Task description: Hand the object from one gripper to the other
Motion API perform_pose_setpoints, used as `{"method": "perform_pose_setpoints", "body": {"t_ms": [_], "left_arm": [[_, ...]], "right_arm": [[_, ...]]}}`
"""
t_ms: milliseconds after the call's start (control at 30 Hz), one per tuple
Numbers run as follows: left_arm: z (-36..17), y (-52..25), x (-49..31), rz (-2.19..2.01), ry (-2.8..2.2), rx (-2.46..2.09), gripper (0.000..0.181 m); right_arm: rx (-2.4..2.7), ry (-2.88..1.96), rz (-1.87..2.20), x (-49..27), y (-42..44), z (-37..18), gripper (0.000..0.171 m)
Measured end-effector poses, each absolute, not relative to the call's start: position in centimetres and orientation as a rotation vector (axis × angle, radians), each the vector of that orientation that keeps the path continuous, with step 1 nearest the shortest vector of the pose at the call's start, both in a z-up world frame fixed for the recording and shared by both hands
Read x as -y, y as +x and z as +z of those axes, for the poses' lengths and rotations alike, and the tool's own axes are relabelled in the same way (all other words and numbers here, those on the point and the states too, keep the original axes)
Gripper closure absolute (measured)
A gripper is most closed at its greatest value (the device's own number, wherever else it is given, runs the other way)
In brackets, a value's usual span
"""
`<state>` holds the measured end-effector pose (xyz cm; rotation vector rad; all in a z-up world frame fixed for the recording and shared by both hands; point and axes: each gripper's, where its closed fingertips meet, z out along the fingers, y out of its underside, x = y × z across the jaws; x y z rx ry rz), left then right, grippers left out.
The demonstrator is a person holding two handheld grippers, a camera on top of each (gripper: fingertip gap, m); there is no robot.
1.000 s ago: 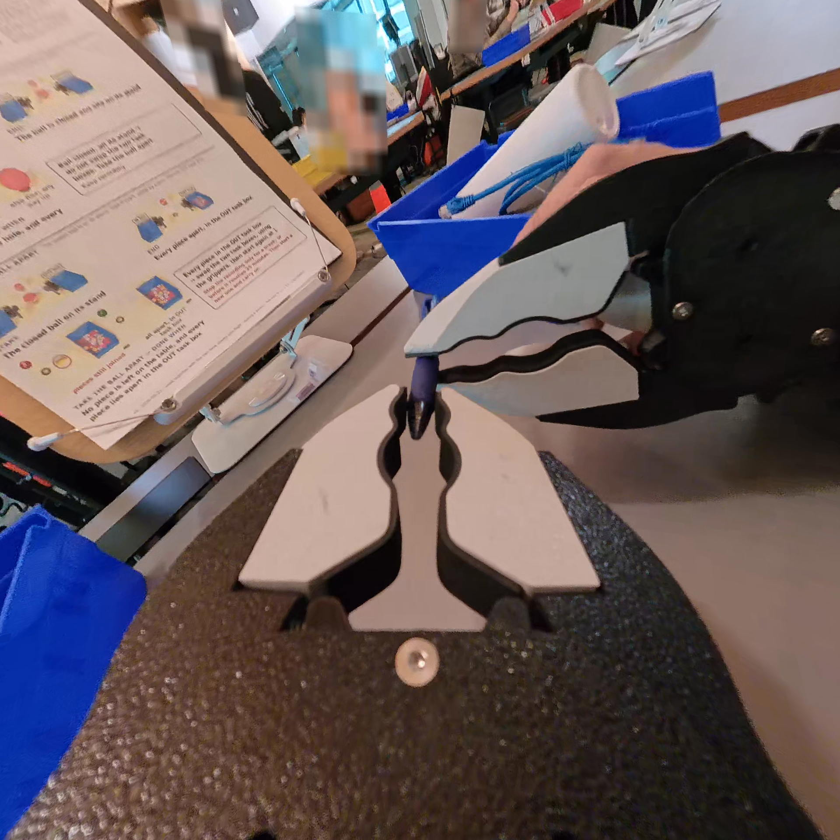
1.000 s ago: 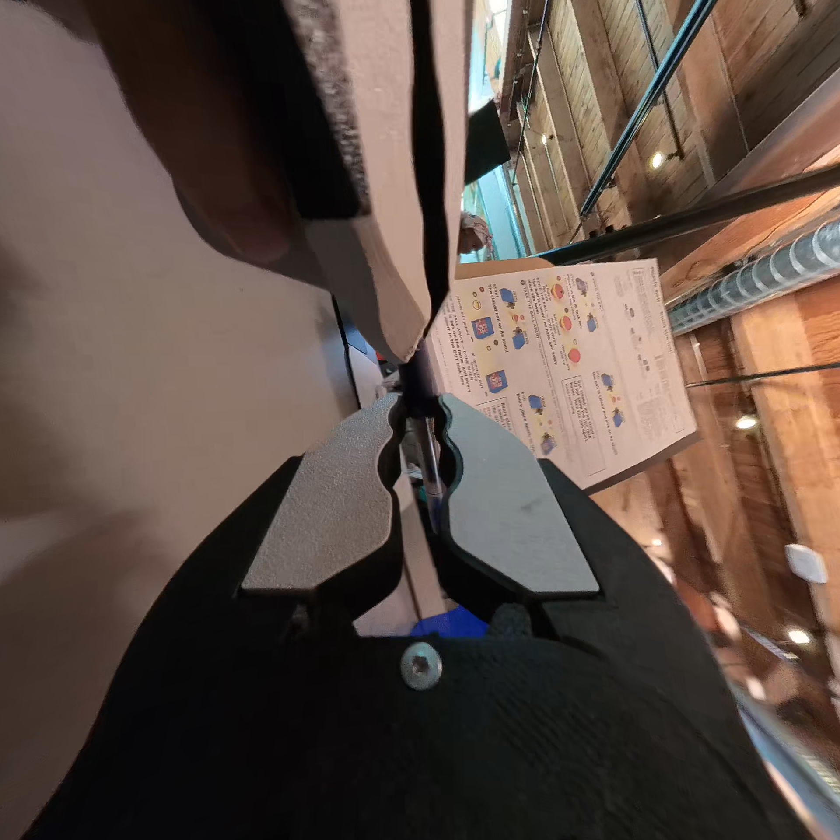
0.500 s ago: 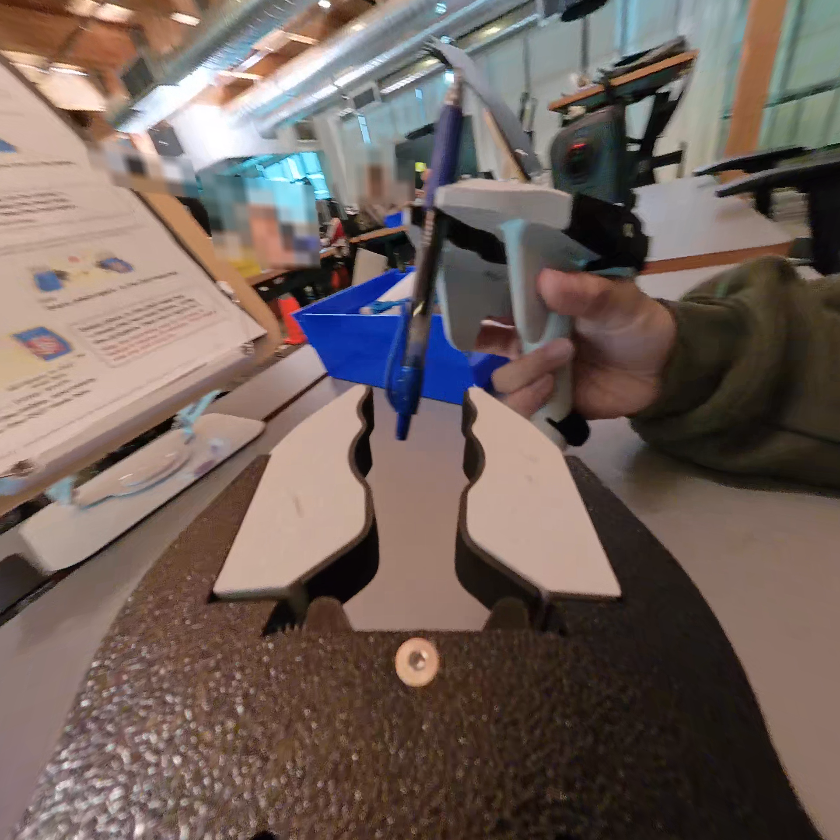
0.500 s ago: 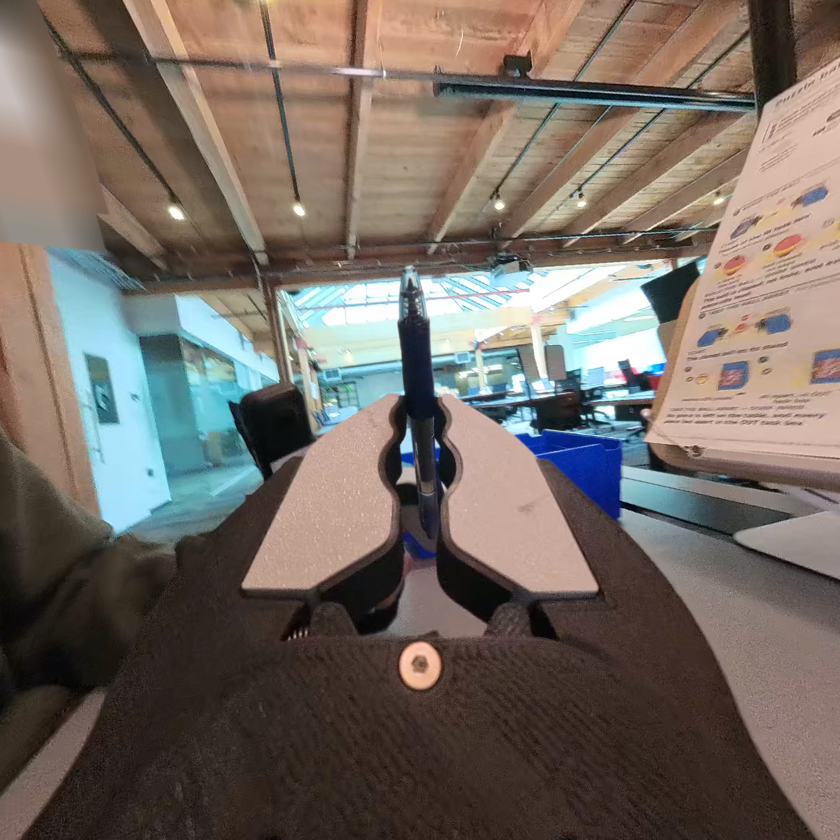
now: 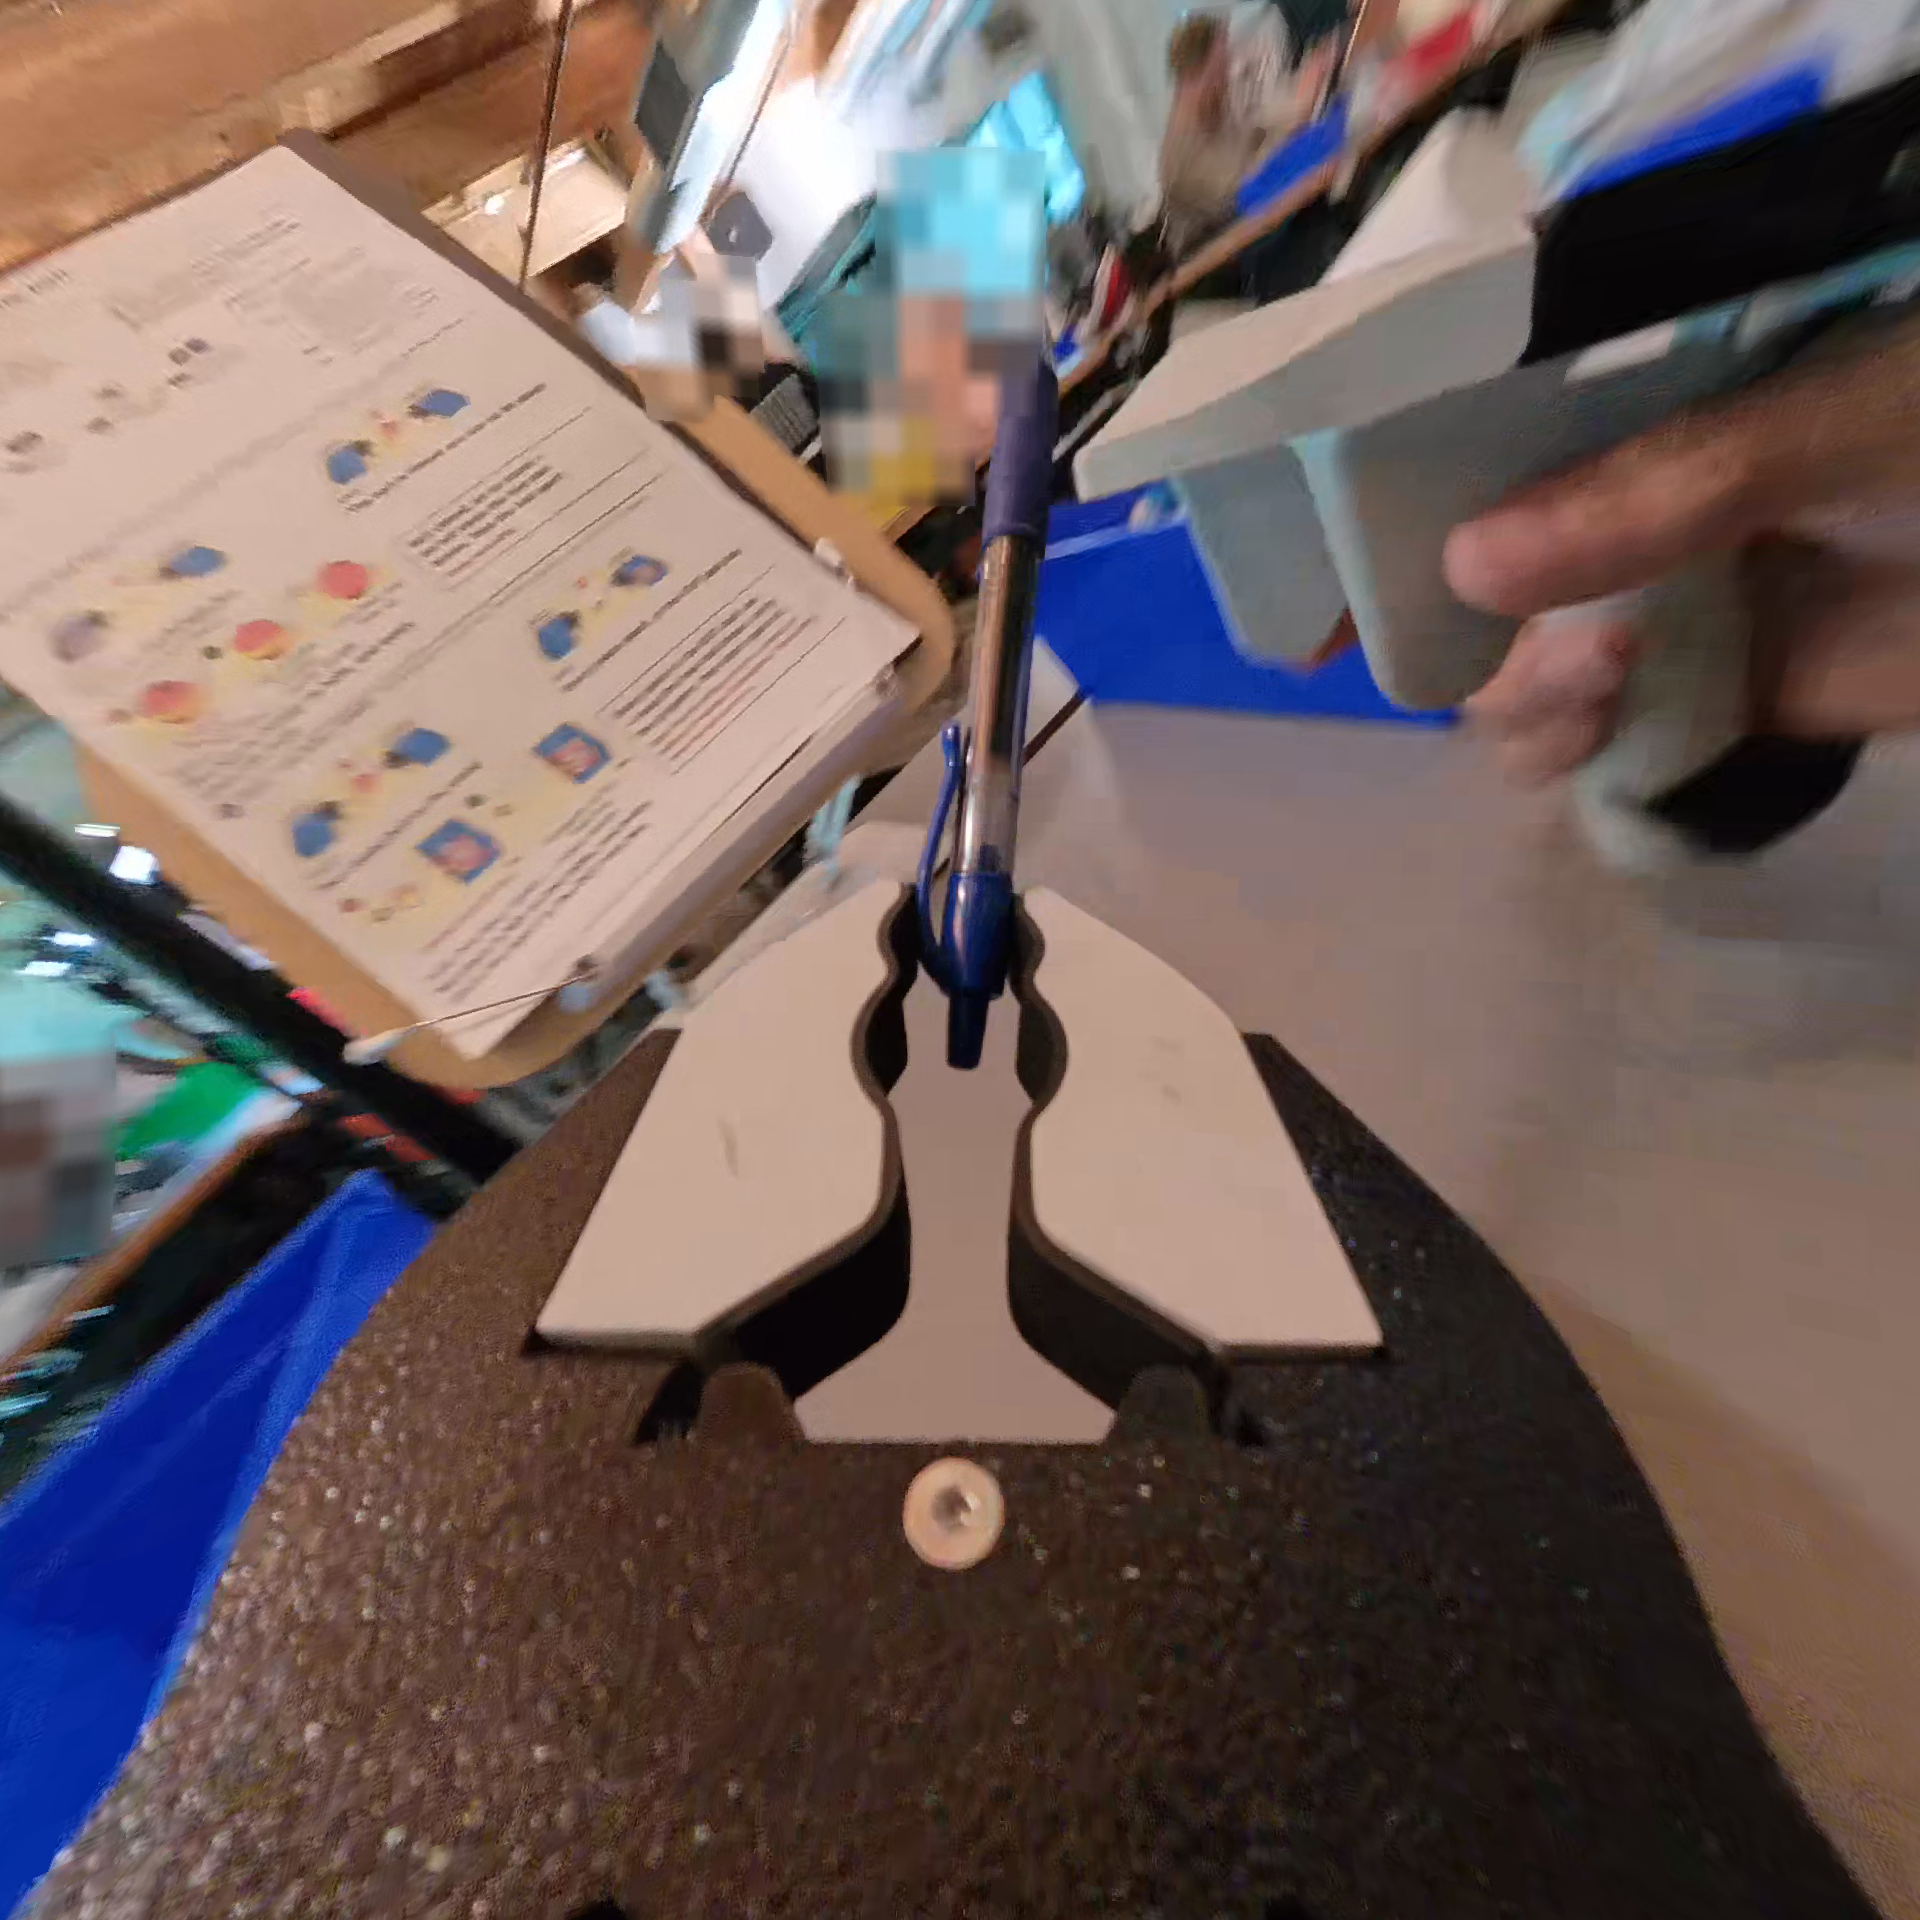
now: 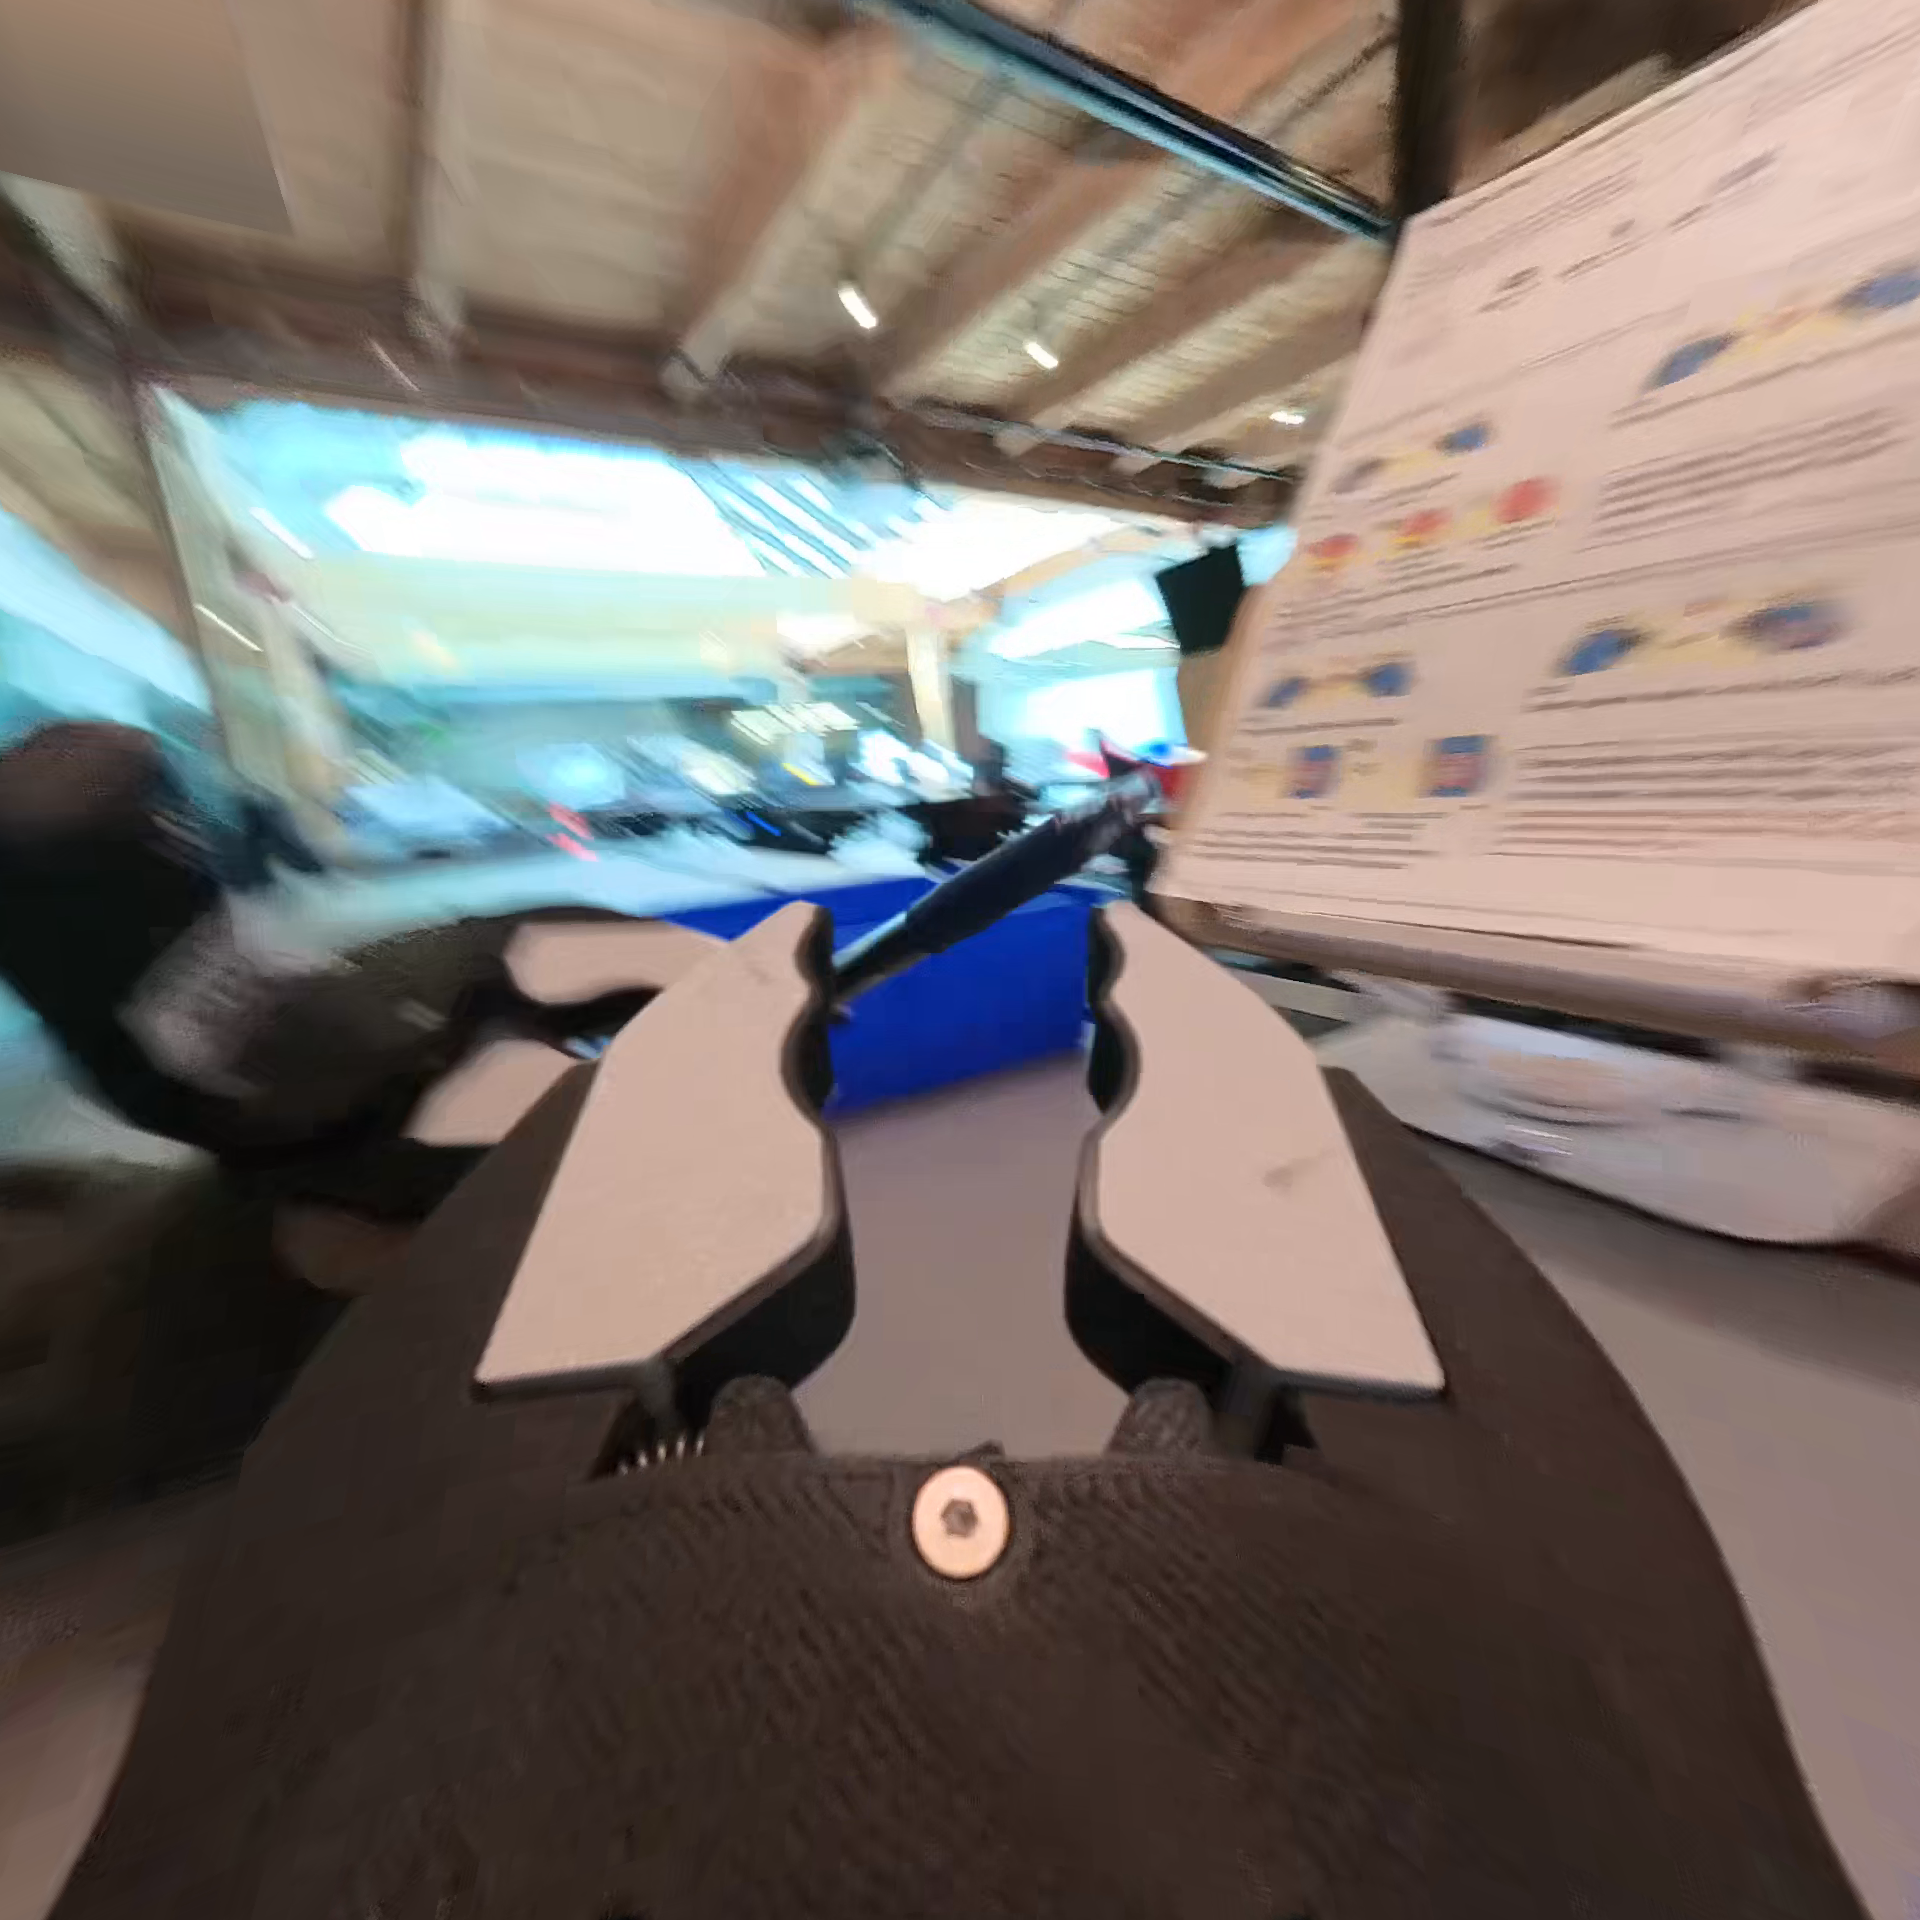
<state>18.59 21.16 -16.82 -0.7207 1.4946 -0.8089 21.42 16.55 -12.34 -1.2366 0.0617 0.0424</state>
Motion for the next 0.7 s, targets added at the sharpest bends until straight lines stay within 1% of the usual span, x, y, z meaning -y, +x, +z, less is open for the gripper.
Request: {"method": "perform_pose_setpoints", "body": {"t_ms": [100,167,200,233,333,433,533,600,700], "left_arm": [[-17.8,18.9,-22.2,-0.542,-0.686,-1.545,0.165],[-17.9,18.9,-22.3,-0.487,-0.695,-1.548,0.165],[-17.9,18.9,-22.3,-0.49,-0.702,-1.552,0.165],[-17.9,18.9,-22.4,-0.482,-0.712,-1.553,0.165],[-17.9,18.8,-23.5,-0.401,-0.758,-1.536,0.165],[-18.1,18.6,-24.7,-0.326,-0.825,-1.526,0.166],[-18.8,18.6,-25.3,-0.301,-0.875,-1.553,0.166],[-19.2,18.7,-24.8,-0.319,-0.86,-1.587,0.166],[-19.9,18.9,-23.9,-0.303,-0.824,-1.644,0.165]], "right_arm": [[0.179,-1.484,-0.542,-17.4,22.3,-14.9,0.109],[0.444,-1.525,-0.984,-17.8,22.2,-15.8,0.103],[0.593,-1.527,-1.13,-18.1,21.7,-16.6,0.113],[0.701,-1.524,-1.211,-18.5,21.0,-17.2,0.116],[0.69,-1.523,-1.278,-19.1,20.8,-17.0,0.122],[0.575,-1.526,-1.39,-18.5,22.5,-16.0,0.119],[0.41,-1.613,-1.329,-17.9,24.3,-16.4,0.115],[0.496,-1.566,-1.331,-18.3,23.4,-16.2,0.109],[0.694,-1.444,-1.451,-19.1,21.1,-15.8,0.114]]}}
